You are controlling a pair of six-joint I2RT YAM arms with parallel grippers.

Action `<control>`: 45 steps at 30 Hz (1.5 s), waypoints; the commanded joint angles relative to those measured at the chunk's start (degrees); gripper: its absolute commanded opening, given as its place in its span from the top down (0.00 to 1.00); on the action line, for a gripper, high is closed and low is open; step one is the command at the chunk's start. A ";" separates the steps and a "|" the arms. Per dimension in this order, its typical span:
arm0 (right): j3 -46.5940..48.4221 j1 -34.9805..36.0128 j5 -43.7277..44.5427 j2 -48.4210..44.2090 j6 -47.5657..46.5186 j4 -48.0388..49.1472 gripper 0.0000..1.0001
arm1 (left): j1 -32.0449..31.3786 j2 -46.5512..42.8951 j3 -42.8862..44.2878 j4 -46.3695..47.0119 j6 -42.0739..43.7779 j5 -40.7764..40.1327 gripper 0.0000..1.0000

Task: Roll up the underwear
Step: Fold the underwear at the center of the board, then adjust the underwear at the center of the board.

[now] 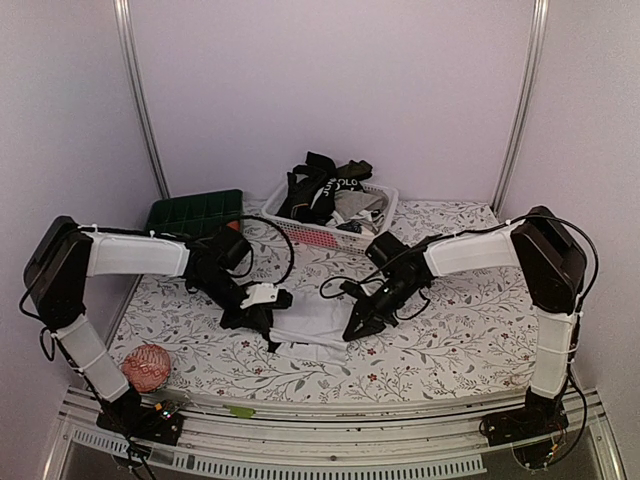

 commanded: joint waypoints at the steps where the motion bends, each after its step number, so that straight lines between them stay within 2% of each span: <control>1: 1.30 0.90 -0.60 -0.43 2.16 0.17 1.00 | 1.55 0.14 0.76 -1.84 3.90 -2.16 1.00; 7: -0.55 2.83 -1.03 3.44 3.09 3.56 1.00 | 1.51 2.29 -3.62 2.59 4.56 -3.46 1.00; 10: -2.55 2.85 -1.13 4.74 3.46 5.21 1.00 | 1.50 2.00 -5.85 3.41 4.89 -3.43 0.91; 12: -2.74 2.98 -1.70 4.60 3.26 5.00 1.00 | 1.50 1.08 -6.88 2.50 5.77 -3.11 0.81; 15: -2.37 2.92 -2.12 1.76 2.00 2.29 0.84 | 1.98 -2.43 -7.07 -0.58 6.32 -2.00 0.69; 17: -2.73 2.13 -2.00 -1.91 1.19 0.90 0.73 | 3.27 -5.55 -6.01 -2.82 5.90 0.93 0.65; 19: -4.06 1.22 -1.78 -6.22 1.43 1.22 0.66 | 4.97 -7.73 -4.52 -3.91 4.29 3.93 0.64; 22: -5.28 -0.13 -0.47 -10.05 2.91 3.45 0.64 | 7.01 -7.69 -1.26 -3.64 0.29 7.40 0.63; 26: -2.72 0.31 -0.77 -7.38 6.46 9.73 0.63 | 7.21 -4.90 3.27 1.24 -9.28 12.25 0.63; 29: 3.11 2.24 -0.60 -2.50 8.65 11.56 0.64 | 6.63 -3.19 2.66 6.85 -14.98 14.64 0.62; 35: 2.43 4.47 -1.92 4.74 12.29 18.97 0.64 | 4.91 3.42 0.33 10.37 -15.59 12.42 0.63; 38: 0.57 4.59 -1.57 6.70 11.14 18.32 0.64 | 4.42 6.24 -0.64 9.39 -15.82 10.88 0.65; 45: -7.84 4.55 -0.23 3.27 7.14 15.34 0.61 | 4.86 3.20 -4.10 6.63 -16.93 9.80 0.65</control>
